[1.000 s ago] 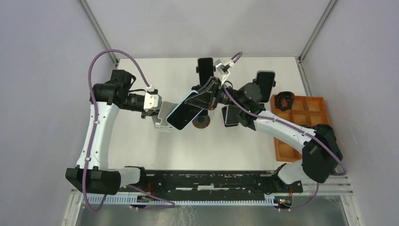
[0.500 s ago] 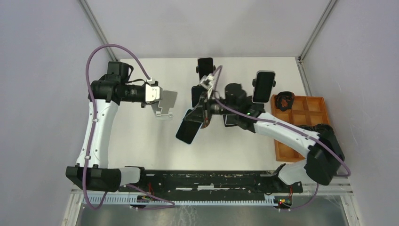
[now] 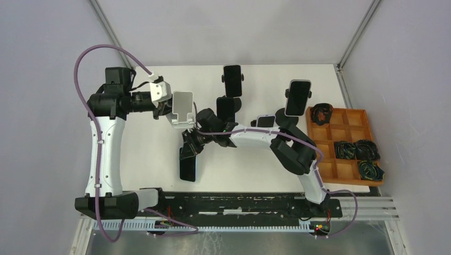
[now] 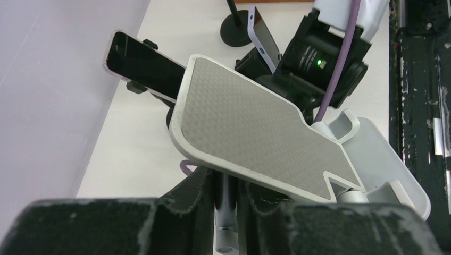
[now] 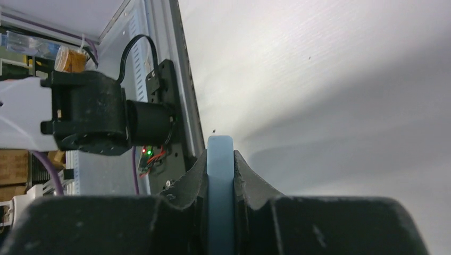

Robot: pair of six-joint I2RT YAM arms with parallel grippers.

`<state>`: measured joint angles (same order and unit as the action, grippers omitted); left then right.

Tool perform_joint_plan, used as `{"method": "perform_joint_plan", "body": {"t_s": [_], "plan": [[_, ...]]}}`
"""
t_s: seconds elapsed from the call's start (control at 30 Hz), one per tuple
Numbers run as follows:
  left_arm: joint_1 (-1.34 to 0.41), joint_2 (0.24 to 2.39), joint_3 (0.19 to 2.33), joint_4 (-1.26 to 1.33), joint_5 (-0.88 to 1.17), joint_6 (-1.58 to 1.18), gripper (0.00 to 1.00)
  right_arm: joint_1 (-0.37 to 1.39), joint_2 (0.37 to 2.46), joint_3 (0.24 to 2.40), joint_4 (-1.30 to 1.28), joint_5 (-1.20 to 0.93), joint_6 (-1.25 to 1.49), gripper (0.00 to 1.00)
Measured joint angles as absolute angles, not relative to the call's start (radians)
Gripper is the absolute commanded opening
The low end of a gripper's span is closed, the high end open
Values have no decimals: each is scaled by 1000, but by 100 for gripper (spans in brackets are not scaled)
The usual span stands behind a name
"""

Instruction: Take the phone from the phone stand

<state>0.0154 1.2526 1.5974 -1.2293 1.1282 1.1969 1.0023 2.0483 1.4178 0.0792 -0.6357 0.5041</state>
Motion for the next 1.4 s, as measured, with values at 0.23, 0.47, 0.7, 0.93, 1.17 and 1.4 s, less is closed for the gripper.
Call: {"method": "perform_joint_plan", "body": {"t_s": [0.23,0.47,0.7,0.93,1.17,1.4], "plan": [[67,1246,1590,-1265,1203,1172,4,997,2216,1576,84,-631,480,20],[69,1242,1590,-1367,1255,1236,2,984,2308,1682,50,-622,459,63],[69,1231,1590,-1432,1260,1335,2,984,2339,1701,2,-554,434,92],[69,1214,1588,-1451,1264,1374,2,972,2200,1575,-4,-506,431,98],[68,1181,1557,-1463,1277,1402,2,958,1947,1459,27,-490,429,98],[68,1177,1557,-1464,1286,1407,2,955,1920,1447,67,-486,429,98]]}}
